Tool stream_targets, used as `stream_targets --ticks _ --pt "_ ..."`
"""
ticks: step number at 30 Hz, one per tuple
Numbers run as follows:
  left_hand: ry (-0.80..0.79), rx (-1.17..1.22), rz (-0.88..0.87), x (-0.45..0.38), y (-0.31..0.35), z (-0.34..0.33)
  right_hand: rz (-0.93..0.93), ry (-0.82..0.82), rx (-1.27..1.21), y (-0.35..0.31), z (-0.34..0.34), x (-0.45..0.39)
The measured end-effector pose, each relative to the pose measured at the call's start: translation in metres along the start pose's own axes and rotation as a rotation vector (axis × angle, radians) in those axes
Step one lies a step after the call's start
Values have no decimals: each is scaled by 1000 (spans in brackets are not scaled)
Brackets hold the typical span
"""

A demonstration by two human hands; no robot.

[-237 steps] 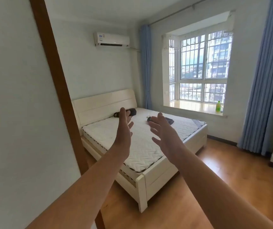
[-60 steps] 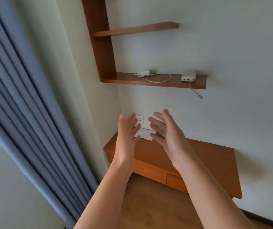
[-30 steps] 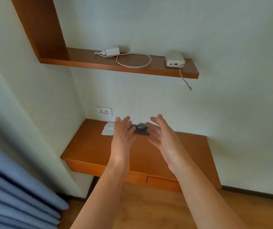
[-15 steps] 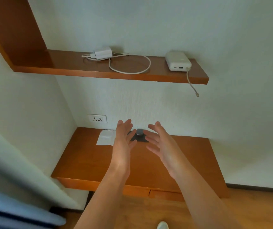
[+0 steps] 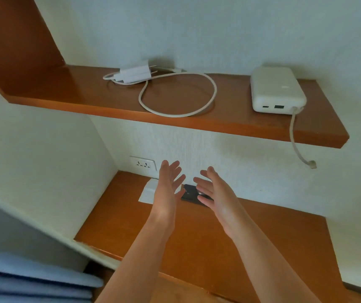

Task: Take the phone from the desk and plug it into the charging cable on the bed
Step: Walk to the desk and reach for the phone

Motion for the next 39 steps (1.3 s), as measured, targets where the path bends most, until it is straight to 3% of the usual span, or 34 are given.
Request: stream_targets --ticks 9,16,26,39 --pt "-1 -39 18 -35 -14 -13 -31 22 37 -5 4 -34" --pt "-85 -139 38 -74 -28 -23 -32 140 52 -3 3 -60" --pt "-278 -185 219 -126 -53 -32 -159 312 -32 28 5 -119" --pt "-379 -391 373 -175 -93 -24 -263 484 -90 63 8 -157"
Point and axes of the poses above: each hand's wrist, its own x-axis away from the middle knuckle, its own z-axis out of the back of the hand, y = z × x, the point moved 1 cm from there along -x, towards the middle knuckle, and after that the axes turned 2 degrees about y, right-handed, at the moved point
